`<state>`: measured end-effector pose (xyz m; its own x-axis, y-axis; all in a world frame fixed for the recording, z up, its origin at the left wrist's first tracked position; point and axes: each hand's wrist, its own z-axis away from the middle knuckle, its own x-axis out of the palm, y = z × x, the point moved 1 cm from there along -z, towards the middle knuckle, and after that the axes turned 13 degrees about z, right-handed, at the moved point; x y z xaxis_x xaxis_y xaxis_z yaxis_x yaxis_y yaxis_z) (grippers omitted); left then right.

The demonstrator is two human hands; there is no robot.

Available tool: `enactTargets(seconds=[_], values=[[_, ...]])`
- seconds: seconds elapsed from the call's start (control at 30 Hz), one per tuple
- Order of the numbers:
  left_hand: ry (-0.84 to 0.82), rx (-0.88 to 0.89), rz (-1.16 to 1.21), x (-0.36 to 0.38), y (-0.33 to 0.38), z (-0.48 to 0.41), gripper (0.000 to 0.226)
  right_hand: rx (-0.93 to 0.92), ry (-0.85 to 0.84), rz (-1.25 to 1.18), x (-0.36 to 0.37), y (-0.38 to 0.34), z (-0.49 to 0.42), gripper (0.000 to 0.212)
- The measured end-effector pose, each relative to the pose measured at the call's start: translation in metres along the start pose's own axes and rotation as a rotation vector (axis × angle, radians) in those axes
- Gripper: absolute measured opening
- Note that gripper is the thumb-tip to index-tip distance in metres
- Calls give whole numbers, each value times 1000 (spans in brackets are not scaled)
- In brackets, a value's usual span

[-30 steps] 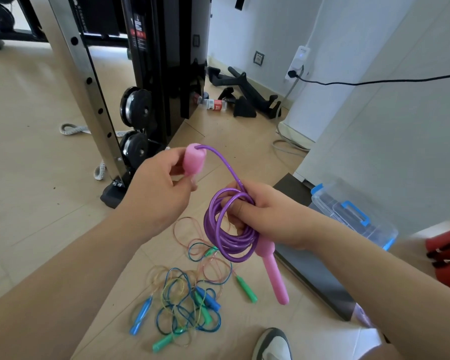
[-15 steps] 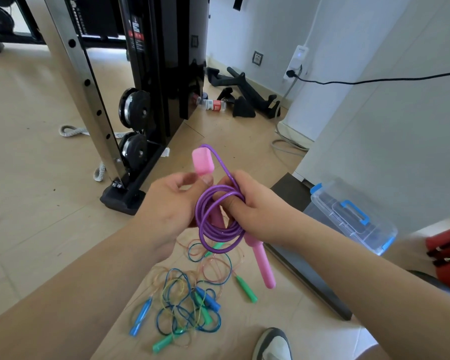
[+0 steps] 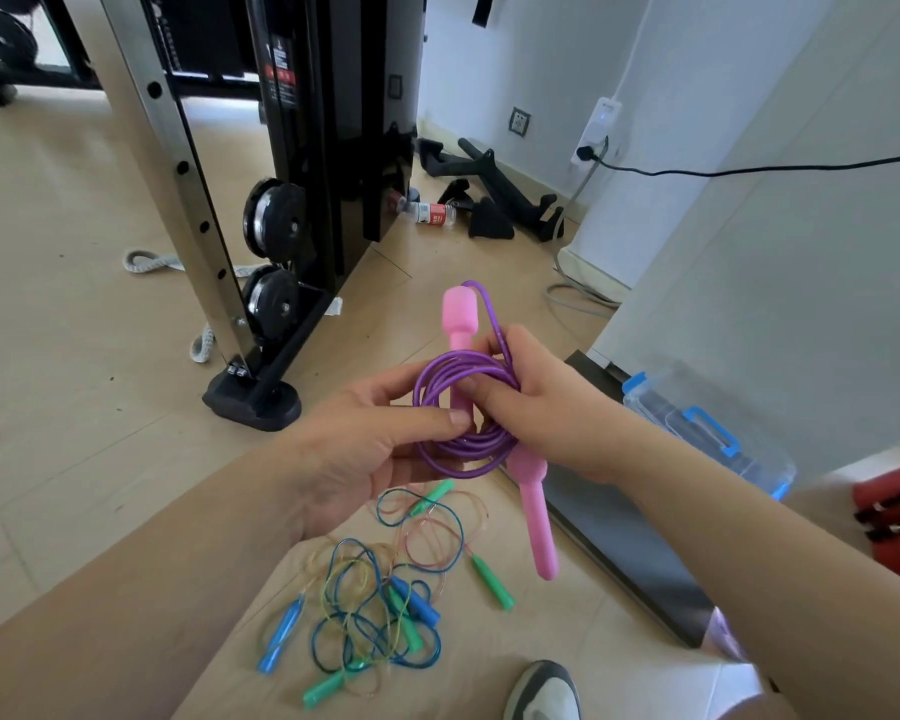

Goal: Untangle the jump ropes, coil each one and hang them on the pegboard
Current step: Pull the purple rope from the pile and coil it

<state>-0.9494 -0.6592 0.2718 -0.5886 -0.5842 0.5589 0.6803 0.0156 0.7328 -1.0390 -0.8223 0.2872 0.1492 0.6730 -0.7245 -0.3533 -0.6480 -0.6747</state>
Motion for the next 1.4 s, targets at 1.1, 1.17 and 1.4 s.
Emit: enactTargets(seconds=[1.1,1.17,1.4], values=[[-35,174,-228,-16,0,-1,48,-52,34,-140,23,7,6,30],[6,225,-346,-13,-1,-1,48,-31,48,-158,24,11,5,21],[19,223,-364,-14,1,0,90,-55,8,-58,23,14,5,34]])
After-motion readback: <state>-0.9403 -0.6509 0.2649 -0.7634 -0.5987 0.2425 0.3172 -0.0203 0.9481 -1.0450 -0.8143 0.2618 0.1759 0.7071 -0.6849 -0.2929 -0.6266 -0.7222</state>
